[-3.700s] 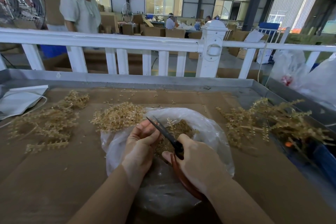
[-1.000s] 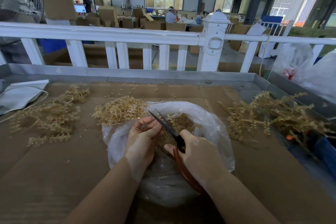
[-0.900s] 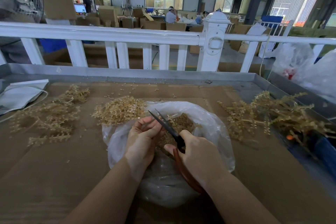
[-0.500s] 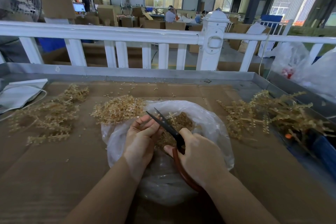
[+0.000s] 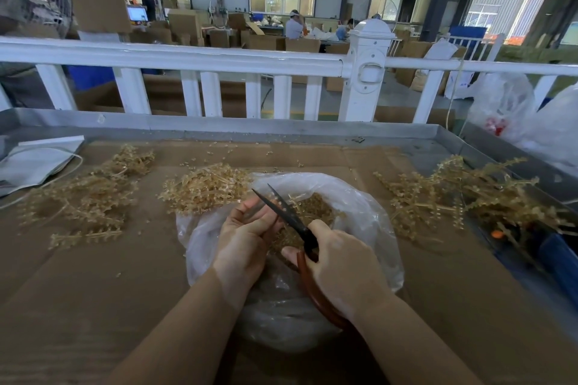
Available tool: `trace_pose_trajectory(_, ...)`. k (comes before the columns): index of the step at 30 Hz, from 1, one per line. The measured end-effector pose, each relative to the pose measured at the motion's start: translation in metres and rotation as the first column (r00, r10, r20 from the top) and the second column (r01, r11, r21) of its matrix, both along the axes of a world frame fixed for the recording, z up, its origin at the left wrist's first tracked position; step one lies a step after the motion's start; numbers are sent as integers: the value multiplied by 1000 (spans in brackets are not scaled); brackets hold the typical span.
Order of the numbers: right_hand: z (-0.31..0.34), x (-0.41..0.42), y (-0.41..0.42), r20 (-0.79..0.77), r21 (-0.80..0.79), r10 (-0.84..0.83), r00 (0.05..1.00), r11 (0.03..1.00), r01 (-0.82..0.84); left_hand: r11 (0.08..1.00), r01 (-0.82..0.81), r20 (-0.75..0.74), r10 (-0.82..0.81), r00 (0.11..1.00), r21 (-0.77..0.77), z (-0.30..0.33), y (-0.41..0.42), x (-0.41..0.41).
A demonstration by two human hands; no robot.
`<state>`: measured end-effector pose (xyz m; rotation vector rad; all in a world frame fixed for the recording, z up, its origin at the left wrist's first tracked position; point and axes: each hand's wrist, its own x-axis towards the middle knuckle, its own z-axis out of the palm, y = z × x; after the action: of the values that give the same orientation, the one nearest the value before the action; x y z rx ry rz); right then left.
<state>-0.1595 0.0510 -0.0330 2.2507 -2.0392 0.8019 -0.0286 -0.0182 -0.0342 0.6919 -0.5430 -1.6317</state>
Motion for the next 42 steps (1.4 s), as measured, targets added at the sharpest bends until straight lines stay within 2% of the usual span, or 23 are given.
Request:
trace_pose_trajectory(17, 2, 0, 2, 16, 18, -19, 1000, 1000, 19, 999, 28, 103, -25, 994, -19, -2, -1, -1)
trace_pose_trajectory(30, 0, -1, 5, -24, -50, -25, 999, 998, 24, 998, 26, 133, -17, 991, -62, -1, 1, -1)
trace_pose_trajectory(37, -2, 1, 5, -58, -76, -48, 997, 996, 43, 999, 19, 118, -24, 993, 39, 0, -2, -1)
trace_pose_trajectory(42, 0, 5, 5, -20, -46, -39, 999, 998, 38, 996, 40, 120, -49, 992, 80, 1, -3, 0)
